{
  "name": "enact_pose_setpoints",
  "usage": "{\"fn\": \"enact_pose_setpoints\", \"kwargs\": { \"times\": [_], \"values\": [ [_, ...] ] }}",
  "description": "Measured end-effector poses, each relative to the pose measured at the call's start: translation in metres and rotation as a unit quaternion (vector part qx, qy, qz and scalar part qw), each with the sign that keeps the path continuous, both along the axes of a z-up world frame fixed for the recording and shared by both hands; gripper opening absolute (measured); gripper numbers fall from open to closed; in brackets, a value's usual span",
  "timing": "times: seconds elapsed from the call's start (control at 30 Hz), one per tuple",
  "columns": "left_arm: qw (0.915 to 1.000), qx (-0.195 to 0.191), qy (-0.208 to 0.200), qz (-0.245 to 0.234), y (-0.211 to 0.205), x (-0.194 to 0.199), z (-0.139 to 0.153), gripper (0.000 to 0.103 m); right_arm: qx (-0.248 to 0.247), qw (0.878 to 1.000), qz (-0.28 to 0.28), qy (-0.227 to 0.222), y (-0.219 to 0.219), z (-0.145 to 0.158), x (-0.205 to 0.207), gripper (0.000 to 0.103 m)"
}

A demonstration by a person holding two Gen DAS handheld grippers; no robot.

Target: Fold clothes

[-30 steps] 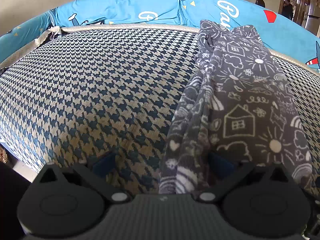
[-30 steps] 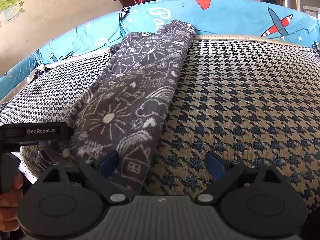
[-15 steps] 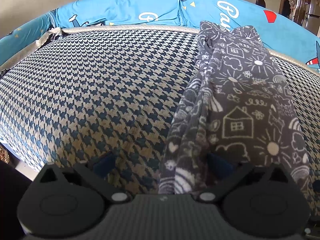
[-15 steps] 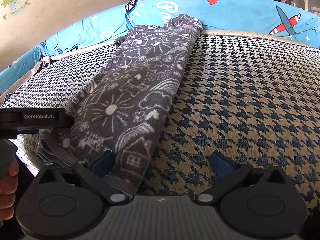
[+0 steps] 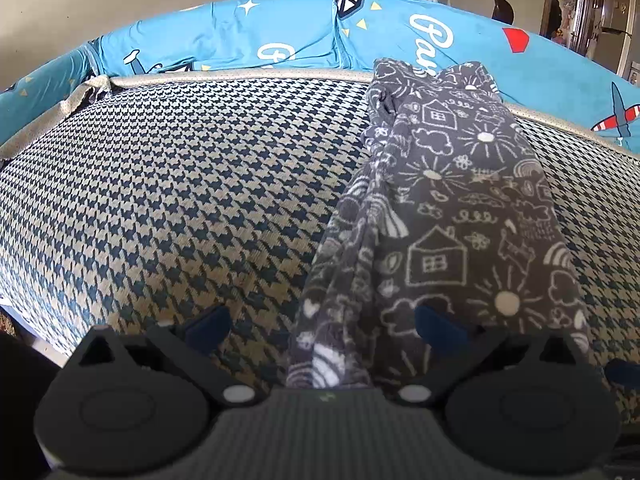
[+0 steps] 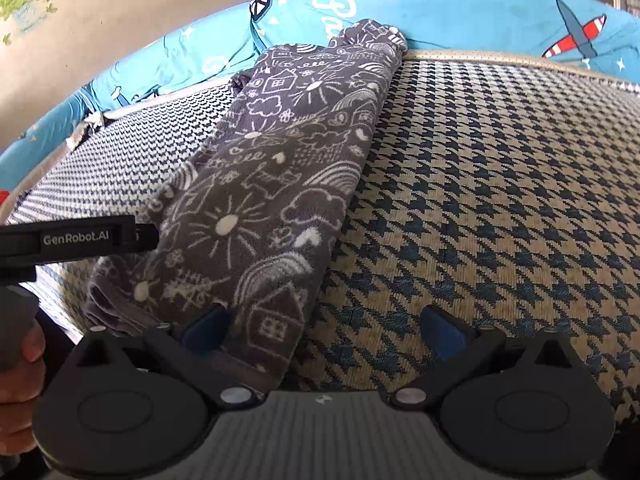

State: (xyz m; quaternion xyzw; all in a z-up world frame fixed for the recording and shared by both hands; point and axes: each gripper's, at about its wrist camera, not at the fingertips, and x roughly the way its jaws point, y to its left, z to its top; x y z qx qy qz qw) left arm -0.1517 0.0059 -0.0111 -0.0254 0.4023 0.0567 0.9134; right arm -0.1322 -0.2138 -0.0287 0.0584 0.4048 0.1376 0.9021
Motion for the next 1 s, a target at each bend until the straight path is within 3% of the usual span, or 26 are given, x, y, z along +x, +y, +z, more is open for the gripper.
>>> {"fn": "enact_pose_setpoints", "kwargs": {
  "times": [0.33, 1.0],
  "values": [
    [0.9997, -0.006, -0.005, -0.024, -0.012, 0.030, 0.017, 0.103, 0.097, 0.995, 0.028, -0.002, -0.034, 0.033, 0.052, 0.103],
    [0.9990, -0.007, 0.016, -0.042, -0.047, 0.120, 0.022, 0.103, 0.162, 0.987, 0.007, -0.006, -0.073, 0.049, 0.183, 0.103]
  ]
}}
